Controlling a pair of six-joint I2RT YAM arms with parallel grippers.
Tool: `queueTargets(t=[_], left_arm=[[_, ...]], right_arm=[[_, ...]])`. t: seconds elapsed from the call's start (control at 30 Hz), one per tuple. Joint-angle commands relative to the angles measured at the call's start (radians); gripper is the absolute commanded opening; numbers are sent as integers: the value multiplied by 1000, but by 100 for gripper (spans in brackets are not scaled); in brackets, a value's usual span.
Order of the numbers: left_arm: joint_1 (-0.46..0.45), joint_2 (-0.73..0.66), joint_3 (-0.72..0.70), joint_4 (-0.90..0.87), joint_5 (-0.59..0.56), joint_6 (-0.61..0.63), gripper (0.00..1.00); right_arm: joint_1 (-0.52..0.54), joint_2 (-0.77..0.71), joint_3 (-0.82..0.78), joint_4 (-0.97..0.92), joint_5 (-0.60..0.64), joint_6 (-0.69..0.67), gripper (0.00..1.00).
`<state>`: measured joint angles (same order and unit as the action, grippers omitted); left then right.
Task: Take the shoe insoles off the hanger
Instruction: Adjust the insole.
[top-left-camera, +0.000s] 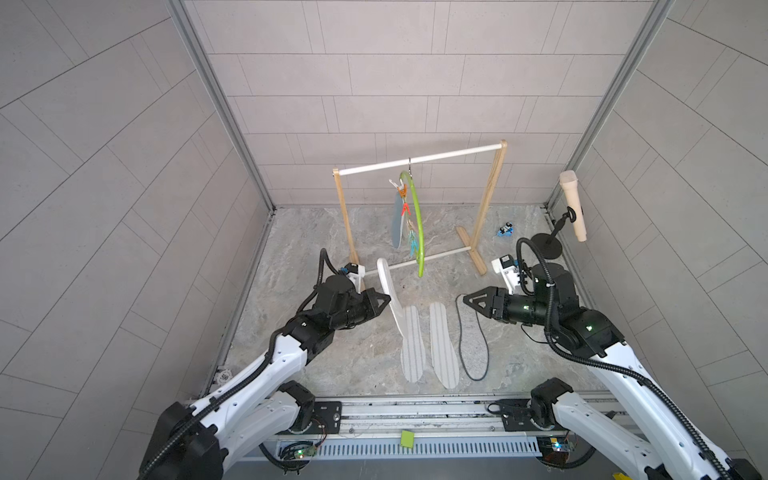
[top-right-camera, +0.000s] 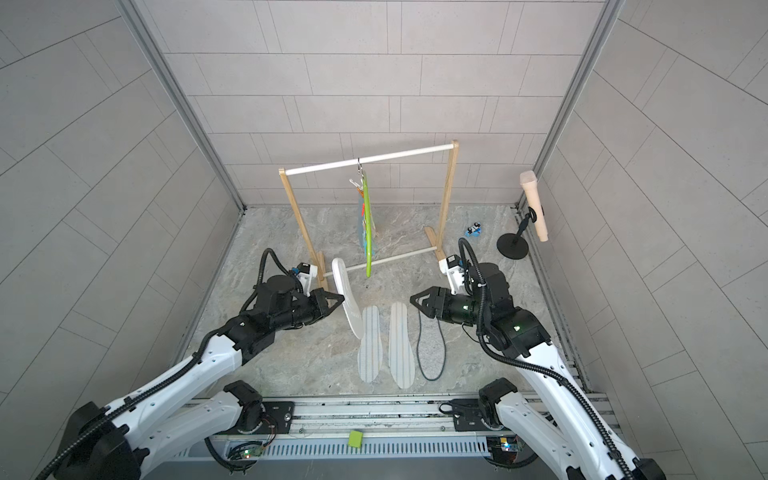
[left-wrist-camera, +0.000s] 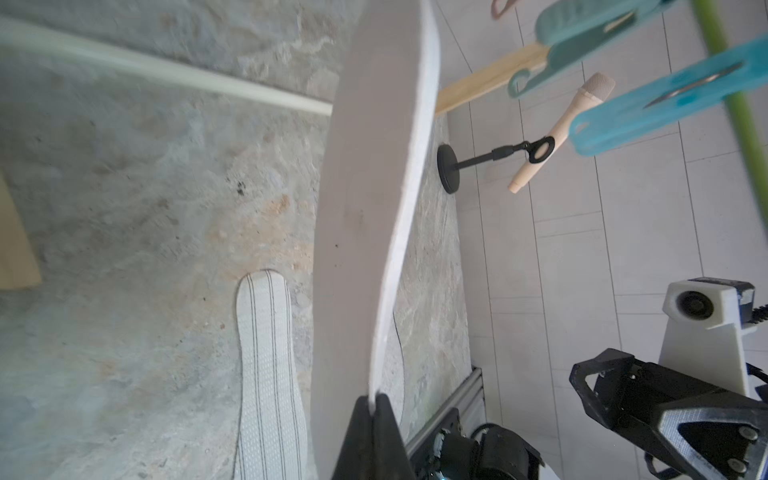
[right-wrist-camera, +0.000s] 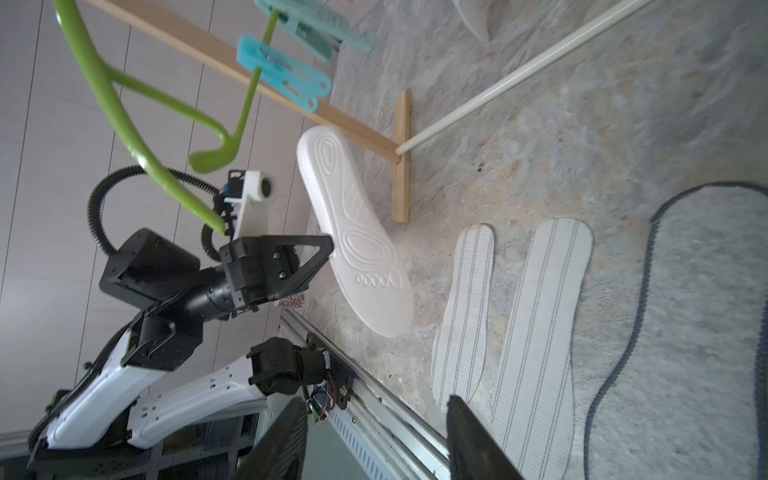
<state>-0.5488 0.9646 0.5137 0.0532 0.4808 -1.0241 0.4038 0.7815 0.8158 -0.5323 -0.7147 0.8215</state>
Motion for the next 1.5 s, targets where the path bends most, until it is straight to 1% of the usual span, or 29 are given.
queueTargets(t=[0.0, 0.07, 0.13, 0.23, 0.3, 0.37, 0.43, 0.57, 0.67, 0.73, 0.83, 0.97, 1.1, 1.17, 1.27, 1.47], left_arm=[[-18, 31, -28, 197, 132, -196, 0], [-42, 53, -11, 202, 139, -199, 0], [-68, 81, 1, 241, 154, -211, 0], [-89, 121, 4, 343, 219, -255, 0], [-94, 137, -8, 423, 260, -294, 0], [-94, 137, -30, 502, 289, -332, 0], [-95, 128, -55, 562, 308, -367, 0], [-94, 110, -101, 628, 335, -433, 0], [-94, 93, -135, 681, 339, -475, 0], [-94, 86, -146, 697, 334, -493, 0], [-94, 95, -151, 748, 329, -529, 0], [-95, 142, -150, 877, 340, -594, 0], [-94, 208, -144, 1001, 356, -651, 0], [-94, 235, -137, 1040, 362, -669, 0], [-94, 262, -121, 1069, 375, -679, 0], [-94, 267, -110, 1077, 377, -687, 0]], right_arm=[[49, 21, -38, 86, 4, 72, 56], [65, 43, -27, 99, 5, 82, 59], [87, 70, 2, 73, 21, 56, 60], [91, 120, 41, 20, 22, 10, 62], [90, 150, 45, 34, 2, 5, 62], [80, 178, 42, 65, -32, 11, 64], [57, 199, 19, 133, -83, 47, 65], [-3, 197, -22, 244, -150, 124, 66], [-13, 195, -34, 275, -184, 149, 69], [-13, 195, -55, 309, -209, 174, 69], [-13, 195, -73, 317, -222, 179, 69], [-13, 202, -108, 371, -239, 211, 69], [-11, 208, -149, 473, -248, 285, 70], [-10, 208, -153, 489, -252, 294, 70], [-10, 208, -152, 497, -261, 298, 69], [-5, 219, -161, 524, -272, 315, 65]])
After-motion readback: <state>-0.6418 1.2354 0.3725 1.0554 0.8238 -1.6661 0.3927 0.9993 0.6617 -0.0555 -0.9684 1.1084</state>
